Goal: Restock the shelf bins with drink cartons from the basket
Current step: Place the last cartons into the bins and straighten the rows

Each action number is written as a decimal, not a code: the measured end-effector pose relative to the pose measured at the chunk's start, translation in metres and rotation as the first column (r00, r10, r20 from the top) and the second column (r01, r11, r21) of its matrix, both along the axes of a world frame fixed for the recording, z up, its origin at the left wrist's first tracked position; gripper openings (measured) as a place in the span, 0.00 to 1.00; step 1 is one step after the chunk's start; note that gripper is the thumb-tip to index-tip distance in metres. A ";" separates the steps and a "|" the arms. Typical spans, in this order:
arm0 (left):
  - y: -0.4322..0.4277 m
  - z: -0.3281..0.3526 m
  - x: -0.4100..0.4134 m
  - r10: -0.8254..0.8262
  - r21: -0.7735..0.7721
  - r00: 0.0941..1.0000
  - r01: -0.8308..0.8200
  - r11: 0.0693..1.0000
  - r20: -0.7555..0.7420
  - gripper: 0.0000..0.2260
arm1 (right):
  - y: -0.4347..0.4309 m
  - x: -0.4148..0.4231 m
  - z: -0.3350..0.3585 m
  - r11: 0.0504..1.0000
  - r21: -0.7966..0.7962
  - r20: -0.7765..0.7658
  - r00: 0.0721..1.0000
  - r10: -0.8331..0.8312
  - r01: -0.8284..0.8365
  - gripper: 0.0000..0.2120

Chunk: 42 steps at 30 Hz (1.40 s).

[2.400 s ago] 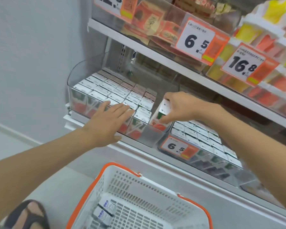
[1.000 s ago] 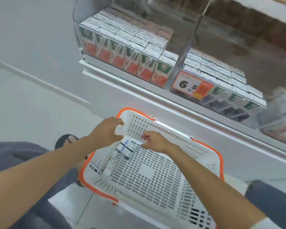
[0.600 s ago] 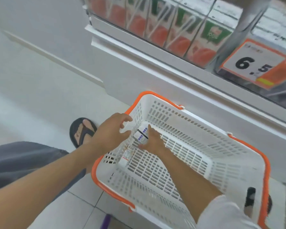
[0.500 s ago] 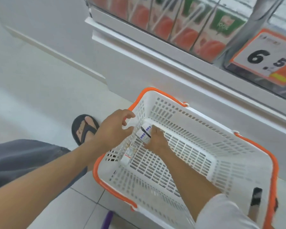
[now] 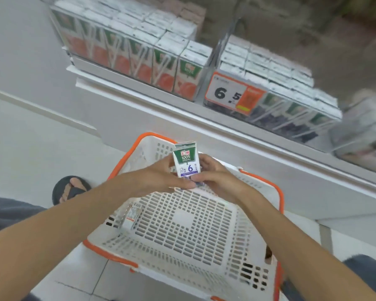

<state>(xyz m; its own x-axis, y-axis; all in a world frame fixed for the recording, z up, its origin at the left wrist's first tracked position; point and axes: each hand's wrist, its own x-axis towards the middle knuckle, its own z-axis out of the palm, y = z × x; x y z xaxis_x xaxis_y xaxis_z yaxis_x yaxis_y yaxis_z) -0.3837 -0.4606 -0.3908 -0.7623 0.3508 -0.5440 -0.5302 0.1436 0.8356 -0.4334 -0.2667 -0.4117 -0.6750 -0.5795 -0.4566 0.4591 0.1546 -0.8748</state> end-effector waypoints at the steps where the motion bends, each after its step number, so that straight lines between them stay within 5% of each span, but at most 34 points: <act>1: 0.012 0.013 -0.002 -0.002 0.045 0.998 0.005 0.999 -0.068 0.26 | 0.008 0.001 0.022 1.000 0.009 -0.058 0.998 0.012 -0.012 0.30; 5: 0.051 0.062 -0.011 0.137 0.078 0.963 -0.123 0.989 -0.230 0.33 | 0.050 0.002 0.098 0.986 0.165 -0.276 0.958 0.080 -0.035 0.35; 8: 0.075 0.095 -0.021 0.013 -0.134 0.878 -0.087 0.987 -0.478 0.39 | 0.082 0.005 0.146 0.977 0.215 -0.399 0.913 0.088 0.000 0.46; 11: 0.105 0.124 -0.032 -0.128 -0.225 0.774 -0.019 0.974 -0.621 0.40 | 0.103 0.005 0.186 0.930 0.358 -0.612 0.773 0.168 0.081 0.54; 15: 0.143 0.150 -0.059 -0.174 -0.250 0.618 -0.039 0.967 -0.767 0.37 | 0.138 -0.010 0.222 0.895 0.381 -0.758 0.632 0.159 0.232 0.32; 18: 0.156 0.168 -0.094 -0.266 -0.333 0.522 -0.037 0.942 -0.810 0.46 | 0.165 -0.030 0.243 0.883 0.268 -0.856 0.516 0.035 0.384 0.23; 20: 0.150 0.175 -0.122 -0.434 -0.523 0.471 -0.070 0.850 -0.768 0.52 | 0.180 -0.050 0.250 0.831 0.193 -0.902 0.428 -0.059 0.522 0.23; 23: 0.129 0.175 -0.161 -0.696 -0.809 0.434 -0.159 0.567 -0.573 0.57 | 0.195 -0.086 0.250 0.706 0.240 -0.938 0.347 -0.009 0.666 0.26; 25: 0.116 0.166 -0.178 -0.807 -0.921 0.447 -0.135 0.365 -0.386 0.61 | 0.197 -0.112 0.241 0.630 0.332 -0.933 0.344 0.109 0.702 0.26; 27: 0.108 0.149 -0.188 -0.832 -0.958 0.480 -0.086 0.272 -0.279 0.62 | 0.194 -0.138 0.227 0.546 0.409 -0.911 0.354 0.209 0.731 0.27; 30: 0.103 0.128 -0.194 -0.808 -0.943 0.492 -0.103 0.317 -0.325 0.57 | 0.189 -0.172 0.213 0.483 0.620 -0.782 0.535 0.318 0.618 0.38; 32: 0.103 0.124 -0.194 -0.812 -0.940 0.475 -0.135 0.315 -0.340 0.55 | 0.181 -0.187 0.208 0.501 0.801 -0.542 0.753 0.372 0.329 0.49; 34: 0.104 0.123 -0.193 -0.811 -0.938 0.471 -0.152 0.313 -0.347 0.53 | 0.167 -0.195 0.200 0.510 0.856 -0.323 0.864 0.388 0.091 0.59; 38: 0.104 0.120 -0.193 -0.811 -0.929 0.454 -0.195 0.313 -0.369 0.50 | 0.148 -0.203 0.173 0.422 0.894 -0.362 0.802 0.476 0.153 0.70; 42: 0.104 0.122 -0.191 -0.803 -0.921 0.452 -0.198 0.335 -0.389 0.49 | 0.156 -0.195 0.161 0.606 0.747 -0.541 0.779 0.318 0.273 0.66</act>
